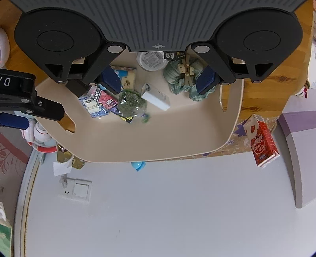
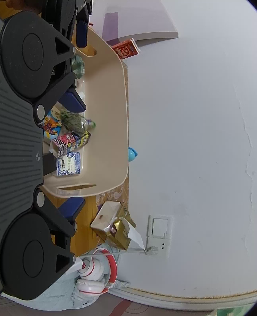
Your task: Organize objects
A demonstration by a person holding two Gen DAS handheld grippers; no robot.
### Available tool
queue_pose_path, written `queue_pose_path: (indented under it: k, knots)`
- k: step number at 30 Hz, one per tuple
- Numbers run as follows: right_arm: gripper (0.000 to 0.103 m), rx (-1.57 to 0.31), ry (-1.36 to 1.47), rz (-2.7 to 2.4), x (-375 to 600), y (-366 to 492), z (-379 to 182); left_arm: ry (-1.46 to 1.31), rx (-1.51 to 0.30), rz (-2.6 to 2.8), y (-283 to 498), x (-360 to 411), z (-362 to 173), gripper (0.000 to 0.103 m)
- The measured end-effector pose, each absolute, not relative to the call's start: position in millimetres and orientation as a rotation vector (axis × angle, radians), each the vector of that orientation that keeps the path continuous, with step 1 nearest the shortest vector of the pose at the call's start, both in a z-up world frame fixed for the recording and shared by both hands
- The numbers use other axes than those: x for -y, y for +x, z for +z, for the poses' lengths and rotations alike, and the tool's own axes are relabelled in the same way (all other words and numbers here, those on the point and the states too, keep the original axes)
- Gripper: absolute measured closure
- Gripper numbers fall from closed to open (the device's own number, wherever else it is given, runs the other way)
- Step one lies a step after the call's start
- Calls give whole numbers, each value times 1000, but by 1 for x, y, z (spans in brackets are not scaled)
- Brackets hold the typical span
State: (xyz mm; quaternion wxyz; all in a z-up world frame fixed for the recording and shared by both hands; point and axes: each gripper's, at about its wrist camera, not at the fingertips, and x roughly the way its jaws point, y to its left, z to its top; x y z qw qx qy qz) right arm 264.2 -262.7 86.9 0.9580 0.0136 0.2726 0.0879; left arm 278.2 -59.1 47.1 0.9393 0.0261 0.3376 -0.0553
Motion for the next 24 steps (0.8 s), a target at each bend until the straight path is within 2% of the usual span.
queue_pose_path:
  k: [12, 24]
  knots:
    - [1, -519, 13, 166, 270, 227, 95, 18, -645, -88, 239, 46, 57, 17]
    - [1, -524, 11, 167, 270, 185, 88, 19, -603, -99, 184, 33, 70, 16]
